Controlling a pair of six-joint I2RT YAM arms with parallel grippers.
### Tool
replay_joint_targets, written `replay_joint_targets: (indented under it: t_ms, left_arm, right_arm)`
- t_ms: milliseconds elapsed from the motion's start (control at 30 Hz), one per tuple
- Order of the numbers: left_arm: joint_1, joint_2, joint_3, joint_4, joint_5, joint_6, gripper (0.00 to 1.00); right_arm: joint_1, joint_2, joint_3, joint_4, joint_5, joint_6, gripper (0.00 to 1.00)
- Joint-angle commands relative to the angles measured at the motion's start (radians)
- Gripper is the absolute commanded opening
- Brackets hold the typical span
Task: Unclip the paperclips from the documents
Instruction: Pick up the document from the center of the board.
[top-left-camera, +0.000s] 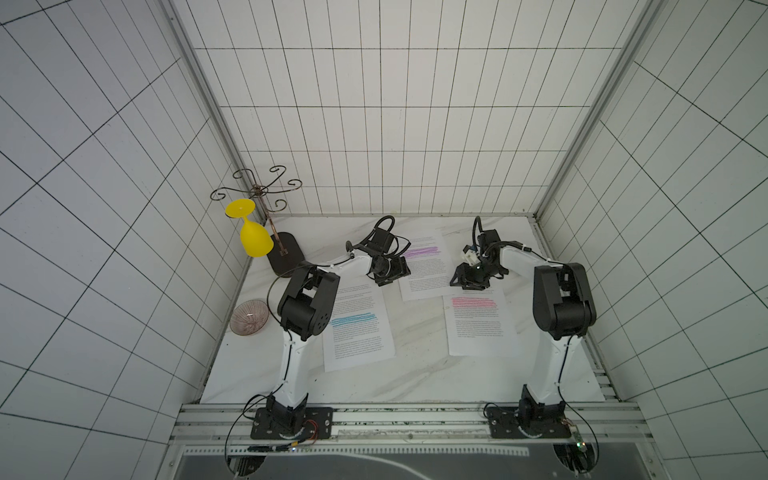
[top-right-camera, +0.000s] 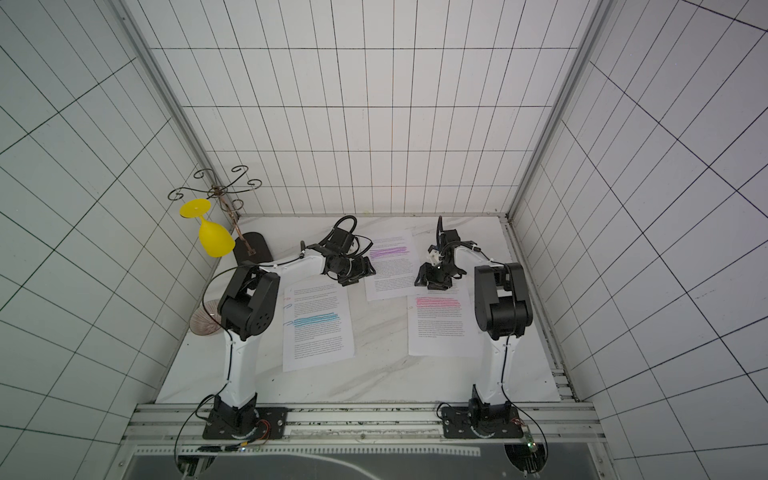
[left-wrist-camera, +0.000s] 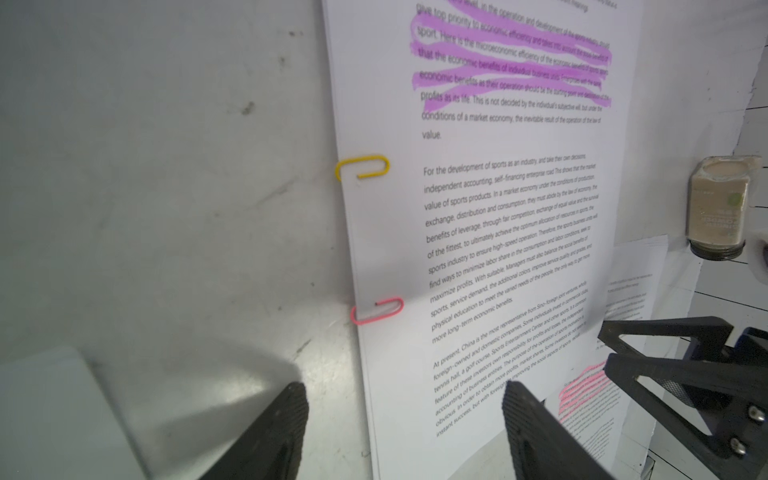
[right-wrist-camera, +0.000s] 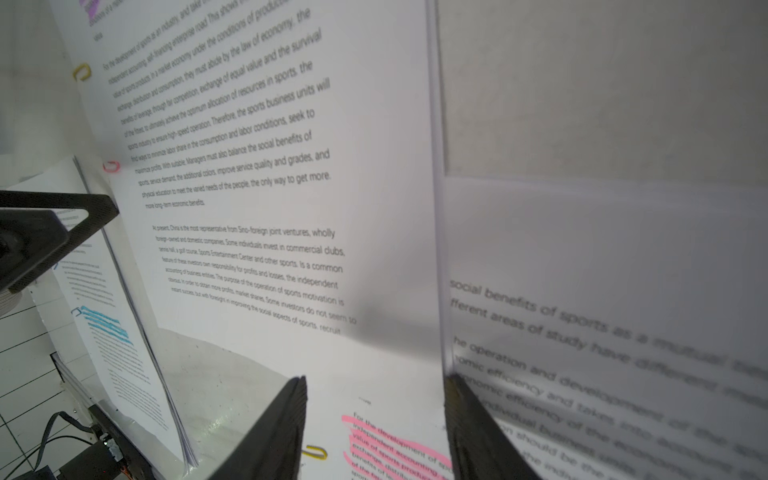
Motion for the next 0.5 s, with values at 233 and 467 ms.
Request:
replay_joint_targets:
  t_ms: [233,467]
  left_arm:
    - [-0.028,0.023,-0.039,0.103,0.096,-0.126,0.76]
    - [-0.026,-0.039,-0.101,0.279,0.165,-0.216,0.76]
  right_arm:
    - [0.030,0.029,0.008,0.030,-0.025,0.009,0.43]
    - [0.039,0.028,-0.036,0.044,-0.022,0.001,0.41]
